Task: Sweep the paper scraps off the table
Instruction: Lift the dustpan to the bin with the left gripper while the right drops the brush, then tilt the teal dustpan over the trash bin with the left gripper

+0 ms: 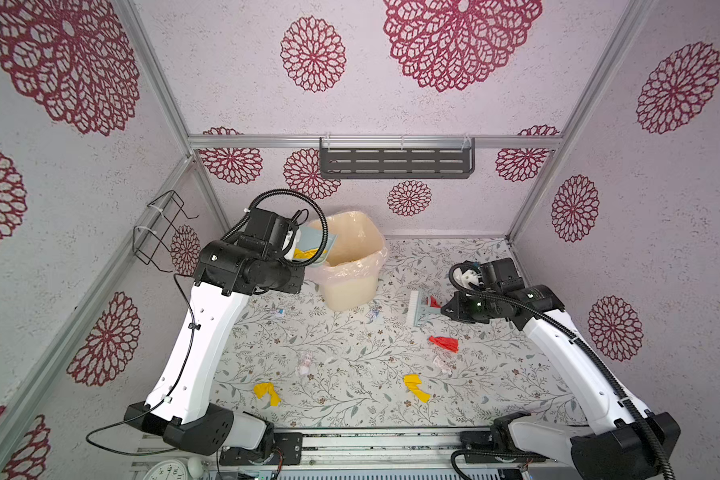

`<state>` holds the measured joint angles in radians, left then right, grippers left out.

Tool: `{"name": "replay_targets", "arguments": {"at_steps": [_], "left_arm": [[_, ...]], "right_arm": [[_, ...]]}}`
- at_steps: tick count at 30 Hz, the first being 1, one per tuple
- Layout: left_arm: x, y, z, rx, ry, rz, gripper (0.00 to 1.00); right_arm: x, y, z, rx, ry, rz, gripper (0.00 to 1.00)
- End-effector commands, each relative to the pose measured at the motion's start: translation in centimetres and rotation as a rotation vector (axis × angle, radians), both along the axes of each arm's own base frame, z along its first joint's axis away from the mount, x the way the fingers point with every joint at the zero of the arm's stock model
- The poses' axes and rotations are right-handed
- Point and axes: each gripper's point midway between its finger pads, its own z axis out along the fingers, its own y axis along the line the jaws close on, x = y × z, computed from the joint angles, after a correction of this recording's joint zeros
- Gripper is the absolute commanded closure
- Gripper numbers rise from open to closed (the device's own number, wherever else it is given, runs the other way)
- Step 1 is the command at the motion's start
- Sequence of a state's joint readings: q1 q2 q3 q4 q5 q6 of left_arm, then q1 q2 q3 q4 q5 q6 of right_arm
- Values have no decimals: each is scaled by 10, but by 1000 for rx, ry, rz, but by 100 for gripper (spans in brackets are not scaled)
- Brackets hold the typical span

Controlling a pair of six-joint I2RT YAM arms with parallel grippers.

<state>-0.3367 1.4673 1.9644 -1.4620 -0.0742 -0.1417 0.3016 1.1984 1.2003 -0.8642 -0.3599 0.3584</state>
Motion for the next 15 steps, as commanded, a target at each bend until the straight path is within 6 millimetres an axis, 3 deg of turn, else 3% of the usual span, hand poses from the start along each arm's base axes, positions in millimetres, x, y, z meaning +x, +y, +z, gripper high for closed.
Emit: {"name": "replay_targets", "arguments": {"at_steps": [1,9,15], "left_arm": [[13,1,2,47,-11,-66,100],[55,3,-6,184,-9,-109,100],[73,-1,-12,317,-19,-142,100]], "right_arm": [[-4,1,11,23,-35,20,100],[-2,2,12,19,-24,34,100],[-3,1,11,6,-17,36,100]]}}
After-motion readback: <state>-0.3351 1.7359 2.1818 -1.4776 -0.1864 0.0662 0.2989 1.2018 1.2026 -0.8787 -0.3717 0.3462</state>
